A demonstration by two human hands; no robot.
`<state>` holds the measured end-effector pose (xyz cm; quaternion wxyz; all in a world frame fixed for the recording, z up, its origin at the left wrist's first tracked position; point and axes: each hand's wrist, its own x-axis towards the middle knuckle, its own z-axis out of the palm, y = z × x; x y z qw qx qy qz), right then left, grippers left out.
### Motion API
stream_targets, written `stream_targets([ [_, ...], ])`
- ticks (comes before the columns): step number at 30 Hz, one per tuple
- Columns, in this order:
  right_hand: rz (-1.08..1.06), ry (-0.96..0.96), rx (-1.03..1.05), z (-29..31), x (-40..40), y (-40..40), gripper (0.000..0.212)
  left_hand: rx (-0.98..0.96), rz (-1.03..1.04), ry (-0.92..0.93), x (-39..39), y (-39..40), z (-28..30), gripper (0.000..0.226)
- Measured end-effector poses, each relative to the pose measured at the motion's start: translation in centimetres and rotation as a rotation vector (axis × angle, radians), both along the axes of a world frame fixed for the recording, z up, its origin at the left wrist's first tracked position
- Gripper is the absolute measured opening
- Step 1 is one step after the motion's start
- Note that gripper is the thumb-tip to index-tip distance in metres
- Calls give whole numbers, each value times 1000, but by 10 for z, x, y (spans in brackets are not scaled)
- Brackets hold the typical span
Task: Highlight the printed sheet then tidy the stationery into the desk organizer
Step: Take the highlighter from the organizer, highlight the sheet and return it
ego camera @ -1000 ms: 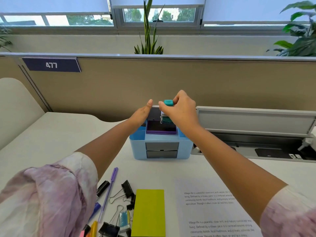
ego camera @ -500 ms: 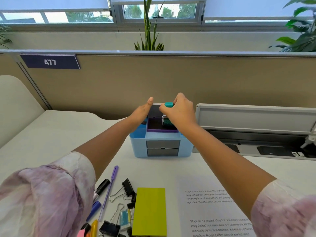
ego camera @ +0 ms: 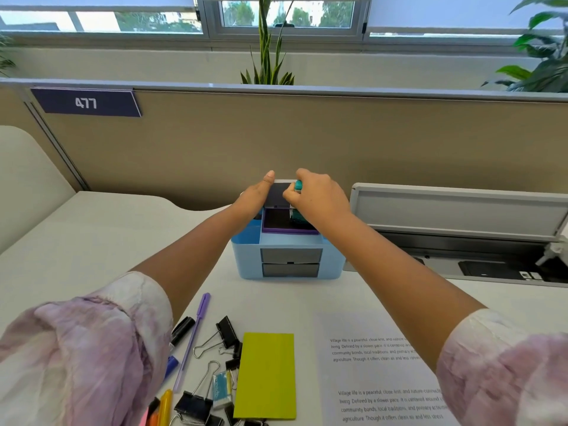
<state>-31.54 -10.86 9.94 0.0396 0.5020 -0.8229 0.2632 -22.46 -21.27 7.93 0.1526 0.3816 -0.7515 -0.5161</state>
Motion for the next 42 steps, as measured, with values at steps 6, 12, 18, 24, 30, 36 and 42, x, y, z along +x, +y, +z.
stream_targets([
  [6,9,-1,-3,-1,2,2,18,61,39,10,-4,-4,-2,66],
  [12,3,43,-27,-6,2,1,20,116,34,-7,-7,-9,-3,69],
  [18,-16,96,-32,-6,0,0,21,124,40,-9,-9,-13,-7,72],
  [24,-33,64,-47,-9,-1,-2,19,132,29,1,-10,-16,-10,72],
  [30,-37,46,-60,-9,2,-3,18,151,12,21,-11,-18,-10,70],
  [36,-30,33,-81,-10,1,-1,16,155,42,12,-9,-13,-8,88],
  [42,-26,18,-88,-9,2,1,14,165,26,27,-7,-12,-5,76],
])
